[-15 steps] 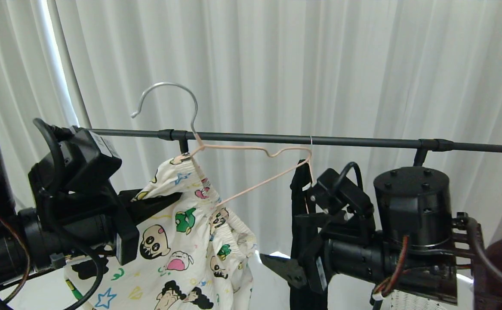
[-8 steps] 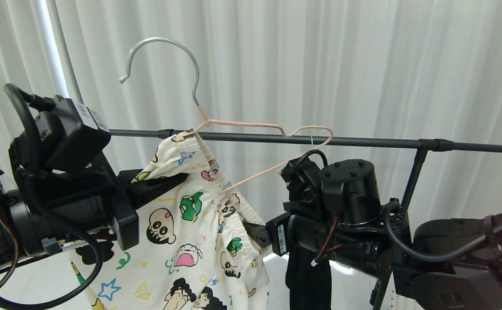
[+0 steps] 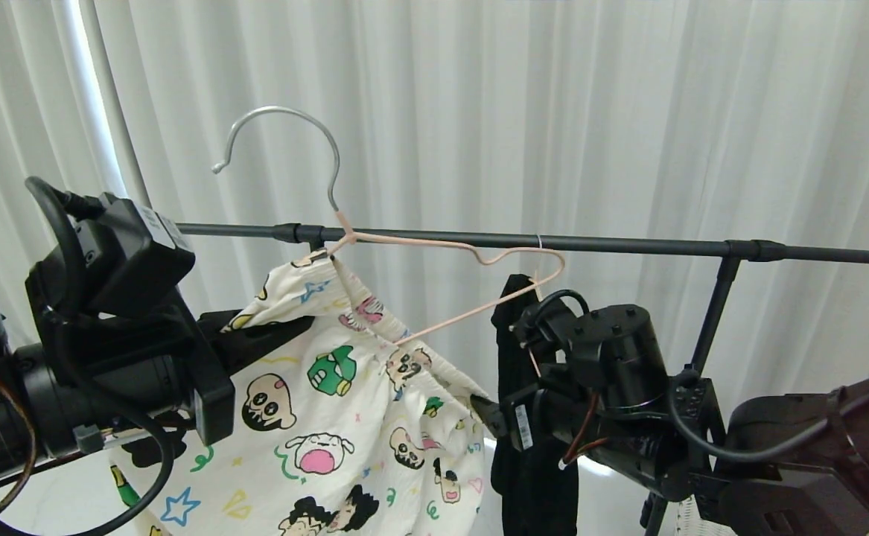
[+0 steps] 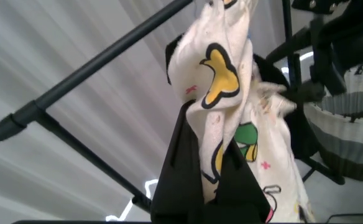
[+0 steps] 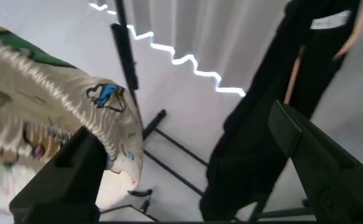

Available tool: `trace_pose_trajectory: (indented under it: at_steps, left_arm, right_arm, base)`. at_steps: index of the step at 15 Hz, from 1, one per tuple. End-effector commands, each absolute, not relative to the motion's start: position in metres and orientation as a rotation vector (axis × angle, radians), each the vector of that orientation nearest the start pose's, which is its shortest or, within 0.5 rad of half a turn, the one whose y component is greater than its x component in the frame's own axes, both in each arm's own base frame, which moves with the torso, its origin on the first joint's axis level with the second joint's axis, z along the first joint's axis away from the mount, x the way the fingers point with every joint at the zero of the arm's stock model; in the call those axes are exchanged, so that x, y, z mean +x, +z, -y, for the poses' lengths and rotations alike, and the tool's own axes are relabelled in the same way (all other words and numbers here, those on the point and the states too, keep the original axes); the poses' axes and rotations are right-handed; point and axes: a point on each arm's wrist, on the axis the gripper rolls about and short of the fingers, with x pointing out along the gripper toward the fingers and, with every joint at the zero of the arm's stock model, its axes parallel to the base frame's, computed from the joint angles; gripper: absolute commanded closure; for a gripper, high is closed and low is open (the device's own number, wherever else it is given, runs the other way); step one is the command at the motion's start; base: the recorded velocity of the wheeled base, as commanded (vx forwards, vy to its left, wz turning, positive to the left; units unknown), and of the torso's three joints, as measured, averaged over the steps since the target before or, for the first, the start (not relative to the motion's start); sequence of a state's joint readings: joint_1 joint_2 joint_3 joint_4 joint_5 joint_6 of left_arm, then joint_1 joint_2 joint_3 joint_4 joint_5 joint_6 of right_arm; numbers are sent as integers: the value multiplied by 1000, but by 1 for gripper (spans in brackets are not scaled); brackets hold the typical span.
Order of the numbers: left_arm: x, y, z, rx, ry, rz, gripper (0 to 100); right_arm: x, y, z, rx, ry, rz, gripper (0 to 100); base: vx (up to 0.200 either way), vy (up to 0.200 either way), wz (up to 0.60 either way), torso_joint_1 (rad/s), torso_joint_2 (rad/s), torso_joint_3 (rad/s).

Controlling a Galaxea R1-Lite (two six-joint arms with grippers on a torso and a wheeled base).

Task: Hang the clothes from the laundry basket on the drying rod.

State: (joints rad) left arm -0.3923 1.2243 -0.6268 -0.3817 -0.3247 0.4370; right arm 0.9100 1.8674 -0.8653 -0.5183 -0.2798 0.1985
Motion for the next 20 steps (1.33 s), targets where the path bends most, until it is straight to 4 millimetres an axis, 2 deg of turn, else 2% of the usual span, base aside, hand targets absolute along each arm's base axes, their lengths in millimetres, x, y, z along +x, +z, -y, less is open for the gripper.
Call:
trace_pose_trajectory:
  at_steps: [1, 6, 8, 11, 13, 16, 18, 20]
  left_arm:
    - [161, 218, 73, 424, -748, -75, 100]
    - [129, 193, 60, 427, -754, -113, 100]
    - [122, 185, 57, 428, -756, -130, 100]
    - [124, 175, 58, 435, -768, -179, 100]
    - [128, 157, 60, 451, -787, -272, 100]
    - [135, 144, 63, 470, -796, -347, 100]
    - [153, 133, 67, 536, -650, -454, 100]
    - [159, 137, 69, 525, -631, -449, 100]
  right_arm:
    - [229, 133, -238, -150, 472, -445, 0]
    - [259, 137, -208, -219, 331, -383, 0]
    - [263, 139, -203, -225, 314, -377, 0]
    - [259, 149, -201, -227, 324, -349, 0]
    - [252, 162, -199, -235, 367, -310, 0]
    - [242, 176, -199, -244, 437, -269, 0]
    - [212, 192, -208, -248, 578, -258, 0]
    - [187, 202, -211, -257, 754, -278, 0]
  base:
    - [0, 0, 0, 0, 0, 0]
    - [0, 0, 0, 0, 0, 0]
    - [0, 0, 0, 0, 0, 0]
    - [0, 0, 0, 0, 0, 0]
    - [0, 0, 0, 0, 0, 0]
    - [0, 0, 0, 0, 0, 0]
    - [0, 0, 0, 0, 0, 0]
    - [0, 0, 0, 0, 0, 0]
